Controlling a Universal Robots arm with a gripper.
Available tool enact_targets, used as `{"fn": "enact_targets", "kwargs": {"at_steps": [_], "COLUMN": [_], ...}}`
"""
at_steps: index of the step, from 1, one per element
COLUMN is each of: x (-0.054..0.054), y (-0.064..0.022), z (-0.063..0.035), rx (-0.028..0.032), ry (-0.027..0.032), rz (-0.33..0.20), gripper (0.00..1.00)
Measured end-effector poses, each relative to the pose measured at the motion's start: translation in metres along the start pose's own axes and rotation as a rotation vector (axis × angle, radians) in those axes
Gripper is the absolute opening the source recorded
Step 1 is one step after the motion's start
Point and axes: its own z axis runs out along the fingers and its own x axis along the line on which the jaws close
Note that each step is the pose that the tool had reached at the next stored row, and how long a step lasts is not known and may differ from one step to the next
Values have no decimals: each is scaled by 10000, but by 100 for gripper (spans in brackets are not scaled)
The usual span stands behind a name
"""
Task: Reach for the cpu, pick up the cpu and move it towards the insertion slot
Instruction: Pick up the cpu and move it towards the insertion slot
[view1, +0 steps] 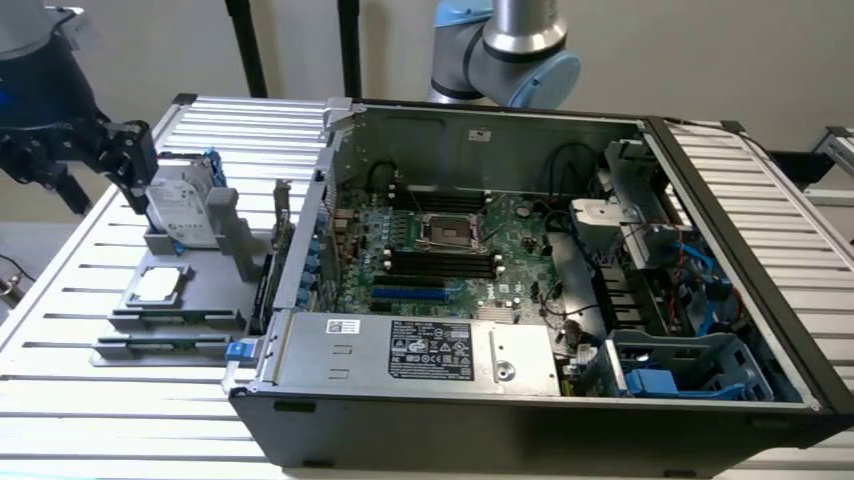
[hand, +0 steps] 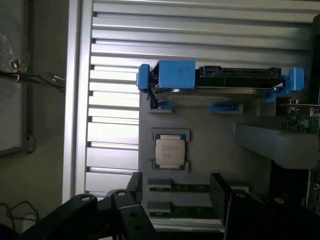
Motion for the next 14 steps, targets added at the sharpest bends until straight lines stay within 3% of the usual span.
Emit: {"fn": "enact_targets", "kwargs": {"at_steps": [14], "x": [-1], "y": [-10], "z": [255], "rx": [0], "ry": [0], "rz": [0], "gripper": [65]}}
